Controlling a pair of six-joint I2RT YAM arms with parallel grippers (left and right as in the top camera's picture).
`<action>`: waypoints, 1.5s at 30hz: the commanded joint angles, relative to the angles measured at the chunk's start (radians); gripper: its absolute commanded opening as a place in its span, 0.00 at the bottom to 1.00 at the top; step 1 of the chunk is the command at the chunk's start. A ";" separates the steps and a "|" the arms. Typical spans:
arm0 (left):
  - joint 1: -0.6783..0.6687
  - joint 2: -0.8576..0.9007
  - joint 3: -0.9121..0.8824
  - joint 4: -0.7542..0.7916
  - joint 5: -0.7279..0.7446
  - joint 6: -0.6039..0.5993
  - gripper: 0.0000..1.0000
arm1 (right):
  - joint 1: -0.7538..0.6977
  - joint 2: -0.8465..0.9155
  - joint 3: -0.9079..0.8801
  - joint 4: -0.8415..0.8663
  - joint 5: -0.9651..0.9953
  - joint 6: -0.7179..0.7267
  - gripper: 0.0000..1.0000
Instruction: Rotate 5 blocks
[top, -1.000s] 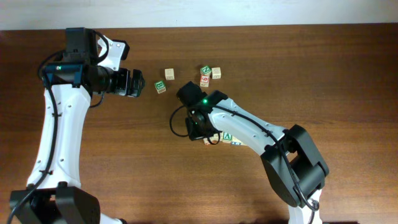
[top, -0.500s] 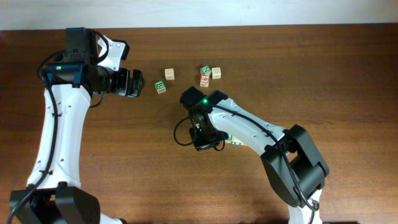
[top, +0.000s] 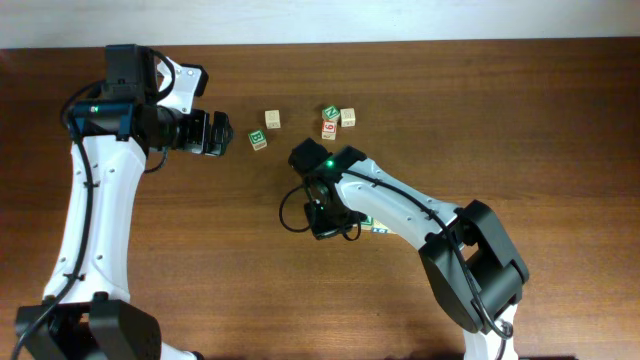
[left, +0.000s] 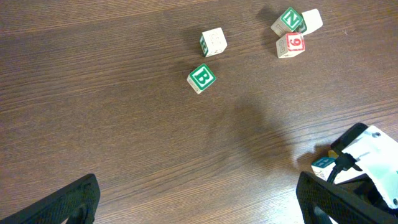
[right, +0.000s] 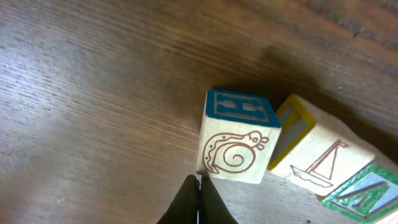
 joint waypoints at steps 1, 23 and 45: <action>0.000 0.005 0.018 0.002 -0.003 -0.001 0.99 | 0.005 0.009 -0.012 0.014 0.039 -0.006 0.04; 0.000 0.005 0.018 0.002 -0.003 -0.001 0.99 | 0.005 0.030 0.137 0.089 0.014 0.091 0.04; 0.000 0.005 0.018 0.002 -0.003 -0.001 0.99 | 0.005 0.116 0.124 -0.005 0.081 0.283 0.04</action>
